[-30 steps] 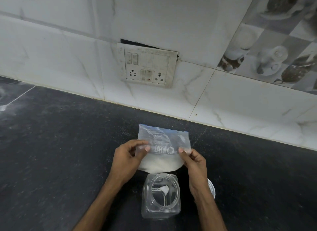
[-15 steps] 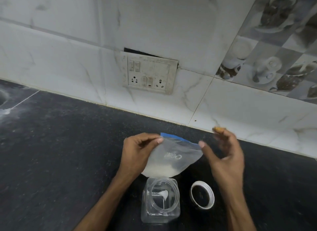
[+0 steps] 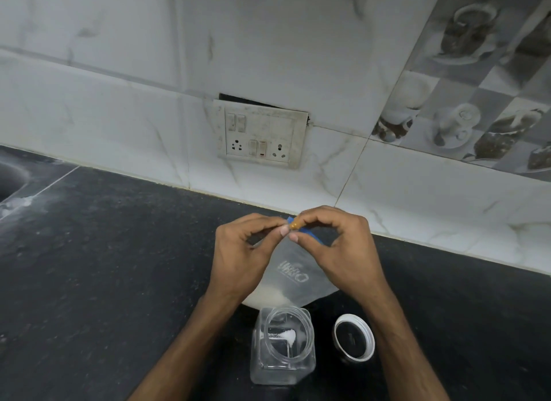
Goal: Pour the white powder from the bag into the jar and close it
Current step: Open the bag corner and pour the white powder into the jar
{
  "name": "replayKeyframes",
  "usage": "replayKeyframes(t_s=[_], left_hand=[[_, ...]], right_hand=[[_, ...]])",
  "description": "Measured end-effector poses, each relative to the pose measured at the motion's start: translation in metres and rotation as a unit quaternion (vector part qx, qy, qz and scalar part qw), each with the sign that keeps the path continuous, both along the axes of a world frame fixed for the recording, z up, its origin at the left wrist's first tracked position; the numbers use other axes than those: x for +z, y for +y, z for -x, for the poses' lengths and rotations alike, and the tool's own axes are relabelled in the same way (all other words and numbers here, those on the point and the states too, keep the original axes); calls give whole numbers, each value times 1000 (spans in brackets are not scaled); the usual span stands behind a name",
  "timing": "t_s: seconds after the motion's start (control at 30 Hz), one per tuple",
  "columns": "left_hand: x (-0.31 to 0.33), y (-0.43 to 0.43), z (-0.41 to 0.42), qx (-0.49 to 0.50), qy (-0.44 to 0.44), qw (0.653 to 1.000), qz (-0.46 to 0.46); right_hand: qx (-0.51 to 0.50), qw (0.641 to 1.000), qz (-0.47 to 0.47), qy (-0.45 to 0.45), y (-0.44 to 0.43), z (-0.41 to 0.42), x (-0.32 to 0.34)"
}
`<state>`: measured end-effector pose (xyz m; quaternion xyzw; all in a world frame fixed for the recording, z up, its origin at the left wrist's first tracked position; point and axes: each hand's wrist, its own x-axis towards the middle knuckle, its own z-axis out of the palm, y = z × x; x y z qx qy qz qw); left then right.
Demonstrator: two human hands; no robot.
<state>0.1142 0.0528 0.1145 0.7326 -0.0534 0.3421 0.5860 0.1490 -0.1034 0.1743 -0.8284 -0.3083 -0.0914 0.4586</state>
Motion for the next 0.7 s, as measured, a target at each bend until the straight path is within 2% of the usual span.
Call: replayKeyframes(t_s=[0.37, 0.57, 0.7], left_hand=[[5, -3, 1, -6, -6, 1000, 18], [5, -2, 0, -1, -3, 1000, -4], [4, -2, 0, 0, -3, 1000, -4]], right_hand=[[-35, 998, -35, -28, 1, 4, -5], [-55, 997, -49, 0, 0, 5, -7], [-61, 997, -47, -15, 0, 3, -12]])
